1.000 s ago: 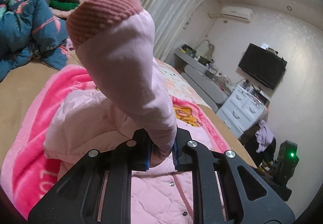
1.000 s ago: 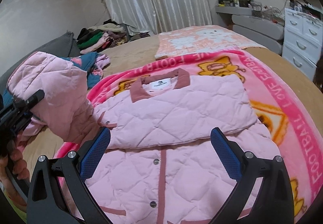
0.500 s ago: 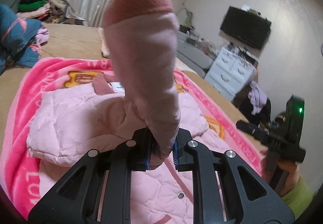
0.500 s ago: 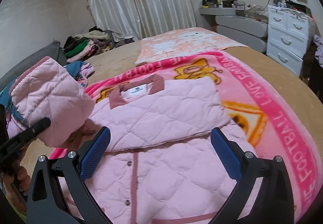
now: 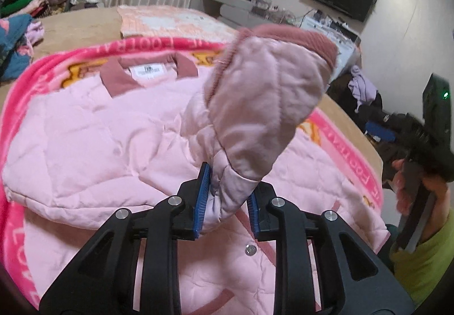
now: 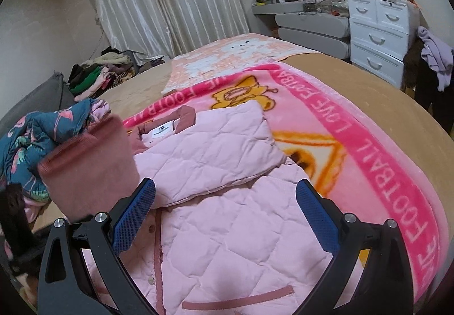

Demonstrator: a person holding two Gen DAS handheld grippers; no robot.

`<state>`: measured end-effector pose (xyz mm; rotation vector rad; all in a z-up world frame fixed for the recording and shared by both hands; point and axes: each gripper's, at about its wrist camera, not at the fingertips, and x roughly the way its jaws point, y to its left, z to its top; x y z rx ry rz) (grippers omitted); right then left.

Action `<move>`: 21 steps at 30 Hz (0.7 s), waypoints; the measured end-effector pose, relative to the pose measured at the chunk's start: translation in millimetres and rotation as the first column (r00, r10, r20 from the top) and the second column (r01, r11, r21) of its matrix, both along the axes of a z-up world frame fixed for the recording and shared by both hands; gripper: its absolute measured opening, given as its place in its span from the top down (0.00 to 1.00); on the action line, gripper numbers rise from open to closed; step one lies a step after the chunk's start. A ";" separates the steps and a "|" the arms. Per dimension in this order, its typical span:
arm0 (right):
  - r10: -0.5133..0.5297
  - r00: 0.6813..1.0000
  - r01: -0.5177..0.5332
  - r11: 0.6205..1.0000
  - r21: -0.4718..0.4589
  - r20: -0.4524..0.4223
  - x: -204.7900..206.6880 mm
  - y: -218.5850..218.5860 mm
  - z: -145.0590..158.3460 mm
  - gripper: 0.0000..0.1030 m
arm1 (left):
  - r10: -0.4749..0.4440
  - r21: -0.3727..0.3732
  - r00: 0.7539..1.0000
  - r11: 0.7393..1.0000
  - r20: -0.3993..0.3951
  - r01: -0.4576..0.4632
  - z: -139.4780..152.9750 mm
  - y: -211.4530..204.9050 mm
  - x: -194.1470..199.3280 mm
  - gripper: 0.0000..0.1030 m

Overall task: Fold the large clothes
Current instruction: 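Lift the sleeve and carry it over the jacket front with the left gripper, then lay the sleeve on the jacket front and open the left gripper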

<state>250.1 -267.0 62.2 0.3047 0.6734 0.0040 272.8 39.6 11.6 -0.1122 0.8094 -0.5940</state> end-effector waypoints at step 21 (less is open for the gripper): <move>0.044 0.998 -0.042 0.998 0.037 -0.050 -12.8 -1.3 0.2 0.04 | -0.088 0.068 0.996 0.994 -0.025 0.090 6.9 -25.7 -20.1 0.12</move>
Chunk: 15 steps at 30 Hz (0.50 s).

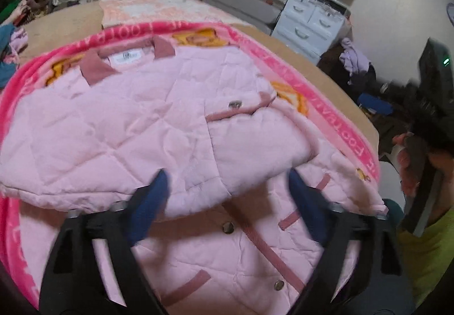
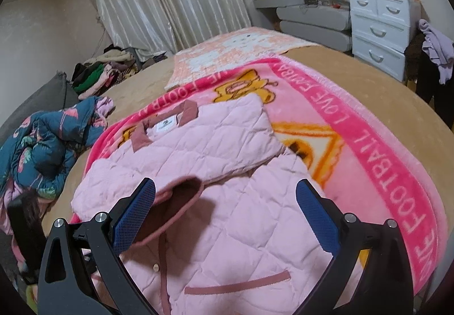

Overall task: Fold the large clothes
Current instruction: 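Lay the sleeve on the jacket front and open the left gripper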

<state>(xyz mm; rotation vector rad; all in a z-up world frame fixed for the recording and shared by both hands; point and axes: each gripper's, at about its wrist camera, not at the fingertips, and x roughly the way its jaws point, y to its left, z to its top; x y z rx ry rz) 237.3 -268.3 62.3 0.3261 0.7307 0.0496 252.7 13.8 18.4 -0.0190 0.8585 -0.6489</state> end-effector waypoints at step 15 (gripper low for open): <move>0.157 0.976 -0.146 0.986 0.086 -0.148 18.2 64.2 -55.5 0.04 | 0.361 -0.002 0.932 0.933 0.042 -0.361 27.8 100.6 30.4 0.09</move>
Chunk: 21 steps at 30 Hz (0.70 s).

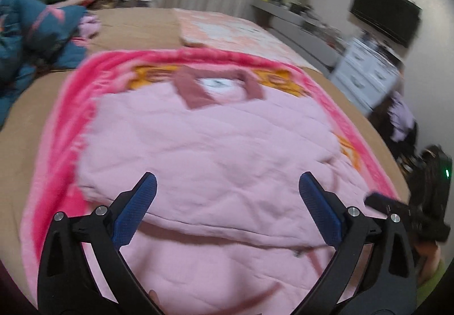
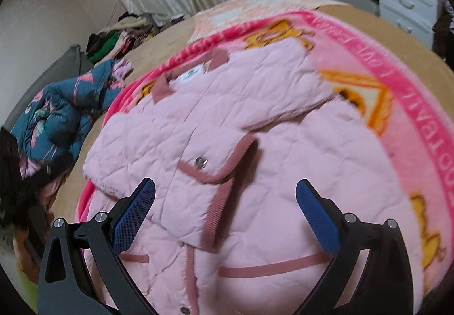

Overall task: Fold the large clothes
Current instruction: 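Lay the sleeve on the jacket front and open the left gripper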

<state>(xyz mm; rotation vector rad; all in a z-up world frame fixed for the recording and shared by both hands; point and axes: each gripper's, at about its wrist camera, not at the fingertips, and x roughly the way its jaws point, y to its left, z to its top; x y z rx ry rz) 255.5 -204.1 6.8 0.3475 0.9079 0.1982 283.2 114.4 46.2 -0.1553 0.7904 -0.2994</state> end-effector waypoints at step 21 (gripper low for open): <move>0.024 0.990 -0.015 0.998 0.067 -0.137 39.9 37.5 -63.0 0.04 | 0.304 0.000 0.953 0.953 0.000 -0.304 -1.0 110.4 21.4 0.09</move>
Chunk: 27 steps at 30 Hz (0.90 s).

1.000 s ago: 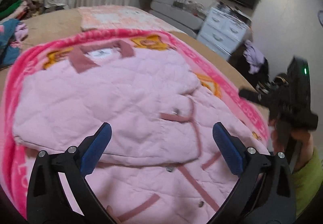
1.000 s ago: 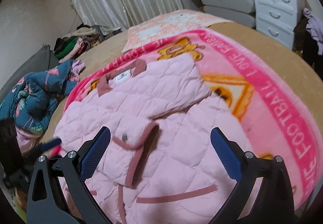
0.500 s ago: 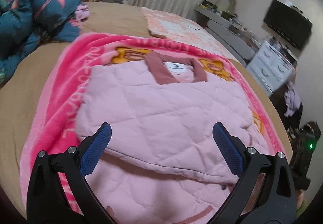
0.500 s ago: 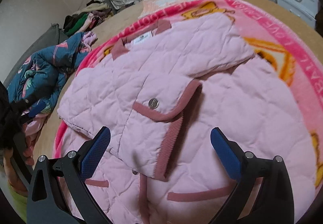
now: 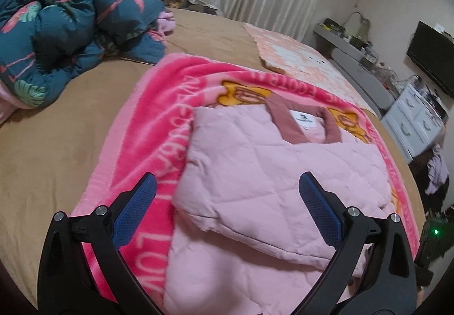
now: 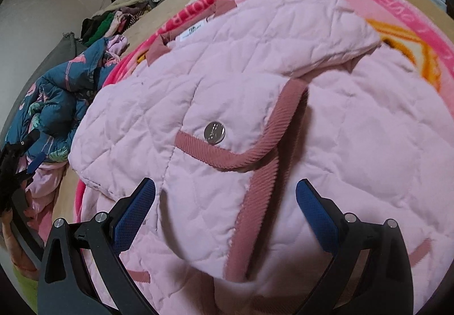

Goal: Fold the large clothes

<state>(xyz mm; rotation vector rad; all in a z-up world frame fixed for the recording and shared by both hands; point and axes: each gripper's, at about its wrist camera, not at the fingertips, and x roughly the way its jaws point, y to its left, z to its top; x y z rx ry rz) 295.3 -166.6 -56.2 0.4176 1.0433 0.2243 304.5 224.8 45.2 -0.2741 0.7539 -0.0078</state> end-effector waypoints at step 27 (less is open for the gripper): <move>0.320 0.864 -0.247 0.942 -0.226 0.389 28.7 19.1 124.4 0.81 | -0.045 0.071 0.998 0.996 -0.042 0.048 -28.2 -30.7 26.7 0.09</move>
